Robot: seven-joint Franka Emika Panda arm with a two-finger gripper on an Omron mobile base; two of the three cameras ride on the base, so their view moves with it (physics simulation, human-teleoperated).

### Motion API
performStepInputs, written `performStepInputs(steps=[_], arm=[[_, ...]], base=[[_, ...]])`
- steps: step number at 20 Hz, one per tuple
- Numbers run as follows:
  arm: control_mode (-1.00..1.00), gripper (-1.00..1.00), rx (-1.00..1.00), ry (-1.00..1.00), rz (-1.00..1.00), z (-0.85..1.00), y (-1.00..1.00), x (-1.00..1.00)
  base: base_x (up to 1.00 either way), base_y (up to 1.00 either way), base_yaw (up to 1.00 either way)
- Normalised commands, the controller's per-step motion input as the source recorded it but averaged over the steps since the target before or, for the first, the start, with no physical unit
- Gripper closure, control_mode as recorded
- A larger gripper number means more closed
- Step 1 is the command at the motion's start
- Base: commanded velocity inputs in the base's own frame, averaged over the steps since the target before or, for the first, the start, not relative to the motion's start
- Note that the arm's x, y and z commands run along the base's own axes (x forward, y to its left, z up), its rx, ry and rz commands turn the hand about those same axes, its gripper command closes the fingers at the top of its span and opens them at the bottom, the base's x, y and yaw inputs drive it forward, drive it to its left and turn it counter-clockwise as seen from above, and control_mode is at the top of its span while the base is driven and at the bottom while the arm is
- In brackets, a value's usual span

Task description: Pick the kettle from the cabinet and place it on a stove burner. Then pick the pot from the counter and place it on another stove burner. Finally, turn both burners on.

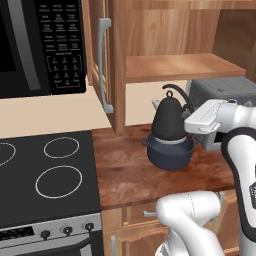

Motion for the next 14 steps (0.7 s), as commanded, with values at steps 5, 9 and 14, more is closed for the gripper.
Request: performStepInputs(steps=[5,9,14], arm=[[-1.0,1.0,0.0,-0.01,0.0,0.0,0.0,-0.05],[1.0,1.0,0.0,-0.05,-0.02,0.0,0.0,-0.2],[1.0,1.0,0.0,0.0,0.0,0.0,0.0,0.0]], base=[[0.0,0.0,0.0],[-0.28,0.0,-0.02],[-0.59,0.0,-0.04]])
